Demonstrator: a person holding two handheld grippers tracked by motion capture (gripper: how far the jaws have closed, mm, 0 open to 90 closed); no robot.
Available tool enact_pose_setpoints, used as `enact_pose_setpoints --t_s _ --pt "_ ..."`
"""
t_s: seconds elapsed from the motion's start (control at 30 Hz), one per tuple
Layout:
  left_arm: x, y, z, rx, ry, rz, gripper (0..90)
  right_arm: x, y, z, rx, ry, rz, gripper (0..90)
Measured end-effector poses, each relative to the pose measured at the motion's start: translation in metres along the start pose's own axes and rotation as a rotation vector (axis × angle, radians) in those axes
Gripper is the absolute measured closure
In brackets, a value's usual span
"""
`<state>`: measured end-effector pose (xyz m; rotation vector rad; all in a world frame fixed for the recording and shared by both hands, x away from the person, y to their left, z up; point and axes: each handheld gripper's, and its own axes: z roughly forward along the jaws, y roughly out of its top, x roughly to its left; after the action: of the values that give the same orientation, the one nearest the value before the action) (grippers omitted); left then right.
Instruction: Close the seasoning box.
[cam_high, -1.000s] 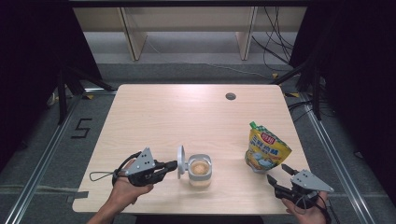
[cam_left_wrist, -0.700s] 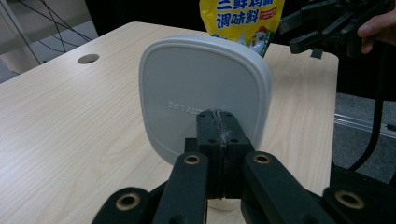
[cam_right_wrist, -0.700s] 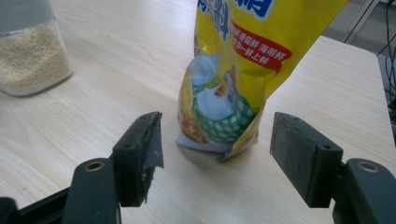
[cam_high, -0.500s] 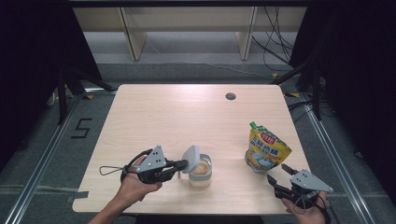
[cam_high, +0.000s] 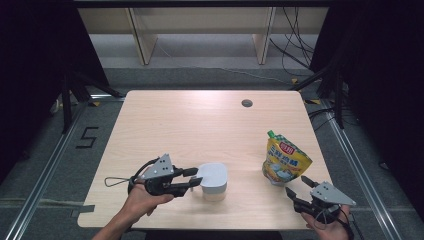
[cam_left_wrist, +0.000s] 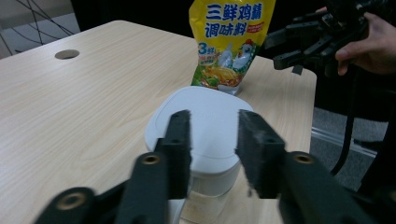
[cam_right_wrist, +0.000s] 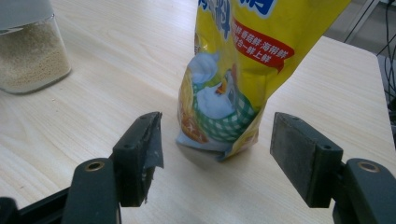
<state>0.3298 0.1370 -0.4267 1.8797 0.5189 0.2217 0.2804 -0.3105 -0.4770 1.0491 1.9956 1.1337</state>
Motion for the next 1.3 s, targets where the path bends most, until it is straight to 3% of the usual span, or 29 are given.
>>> enact_pose_setpoints --t_s 0.03,0.07,0.1,0.17,0.3,0.47,0.53,0.6,0.63,0.77,0.9,0.93,0.97,1.0,1.03,1.07,1.1,1.13,1.2,1.23,1.3 --pt "0.001 -0.003 -0.002 0.003 0.019 -0.008 51.9 0.002 0.0 -0.001 0.02 0.006 0.029 34.8" --pt "0.002 -0.006 -0.004 0.006 0.037 -0.014 47.8 0.001 0.0 0.0 0.008 -0.002 0.0 34.8" --pt "0.004 -0.008 -0.006 0.013 0.056 -0.027 43.1 0.002 0.0 -0.001 0.018 0.002 0.015 34.8" --pt "0.008 -0.014 -0.01 0.004 0.077 -0.049 37.0 -0.001 0.0 0.001 0.002 0.0 -0.015 34.8" --pt "0.013 -0.028 -0.013 -0.013 0.085 -0.085 35.1 -0.002 0.0 0.001 -0.003 -0.008 -0.035 34.8" --pt "0.014 -0.039 -0.012 0.011 0.091 -0.084 34.2 0.001 0.0 0.001 0.015 0.008 -0.007 34.8" --pt "0.013 -0.043 -0.013 0.025 0.093 -0.077 32.1 0.001 0.001 0.001 0.0 -0.005 -0.021 34.8" --pt "0.011 -0.048 -0.013 0.034 0.1 -0.082 31.2 0.001 0.001 0.002 0.007 0.006 -0.022 34.7" --pt "0.01 -0.052 -0.012 0.04 0.094 -0.104 31.0 0.001 0.0 0.003 0.004 0.014 -0.018 34.7" --pt "0.007 -0.061 -0.013 0.066 0.096 -0.098 30.1 0.0 0.0 0.002 0.006 0.016 -0.036 33.7" --pt "0.008 -0.067 -0.016 0.077 0.099 -0.082 28.4 0.002 0.0 0.004 0.054 0.039 0.022 23.8" --pt "0.006 -0.069 -0.016 0.089 0.112 -0.099 28.1 0.002 -0.001 0.006 0.048 0.043 0.01 23.2" --pt "0.006 -0.07 -0.016 0.097 0.112 -0.088 27.7 0.003 -0.001 0.007 0.069 0.053 0.028 22.6" --pt "0.007 -0.071 -0.017 0.109 0.118 -0.069 27.5 0.003 -0.001 0.007 0.062 0.036 0.013 22.6" --pt "0.007 -0.072 -0.017 0.113 0.118 -0.072 27.4 0.004 -0.001 0.007 0.066 0.061 0.024 22.7" --pt "0.008 -0.071 -0.018 0.112 0.117 -0.064 27.4 0.005 0.0 0.005 0.068 0.046 0.023 22.8" --pt "0.007 -0.071 -0.017 0.108 0.109 -0.085 27.3 0.007 0.0 0.005 0.063 0.037 0.039 22.7" --pt "0.008 -0.071 -0.018 0.109 0.113 -0.077 26.8 0.005 0.001 0.004 0.053 0.032 0.011 22.7" --pt "0.006 -0.071 -0.017 0.106 0.11 -0.084 26.1 0.006 0.001 0.004 0.071 0.048 0.031 22.7" --pt "0.007 -0.071 -0.017 0.121 0.123 -0.072 25.5 0.005 0.001 0.005 0.058 0.043 0.001 22.6" --pt "0.007 -0.072 -0.016 0.117 0.117 -0.057 24.9 0.006 -0.001 0.005 0.097 0.065 0.023 22.5"
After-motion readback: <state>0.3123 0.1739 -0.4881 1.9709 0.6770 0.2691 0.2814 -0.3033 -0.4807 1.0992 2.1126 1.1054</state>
